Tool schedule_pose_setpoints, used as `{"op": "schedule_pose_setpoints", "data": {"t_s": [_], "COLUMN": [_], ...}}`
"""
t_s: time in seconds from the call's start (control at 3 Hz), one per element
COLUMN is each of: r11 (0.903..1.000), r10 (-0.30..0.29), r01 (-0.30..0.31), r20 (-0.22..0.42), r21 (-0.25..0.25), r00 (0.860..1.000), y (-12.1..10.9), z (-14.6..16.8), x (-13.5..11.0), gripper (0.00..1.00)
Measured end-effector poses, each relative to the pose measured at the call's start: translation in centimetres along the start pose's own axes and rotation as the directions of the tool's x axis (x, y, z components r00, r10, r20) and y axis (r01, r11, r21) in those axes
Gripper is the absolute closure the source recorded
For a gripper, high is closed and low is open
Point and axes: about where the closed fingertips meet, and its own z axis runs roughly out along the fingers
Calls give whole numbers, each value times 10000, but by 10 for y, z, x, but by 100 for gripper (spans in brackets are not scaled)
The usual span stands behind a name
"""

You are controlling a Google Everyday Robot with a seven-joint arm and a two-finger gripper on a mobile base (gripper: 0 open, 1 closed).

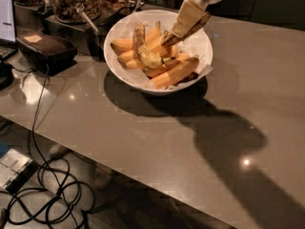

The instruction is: Pick banana from white bowl

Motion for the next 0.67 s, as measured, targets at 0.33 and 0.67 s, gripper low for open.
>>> {"op": "schedule_pose_setpoints", "data": {"t_s": [0.33,0.67], "r11": [9995,9980], "r10": [-225,-379], "r01": [237,436], "r20": [570,1171], "r21": [-205,-464], "r00": [9981,9924], "y": [2,3], "z": [1,2], "x": [-7,-13], "gripper": [100,100]}}
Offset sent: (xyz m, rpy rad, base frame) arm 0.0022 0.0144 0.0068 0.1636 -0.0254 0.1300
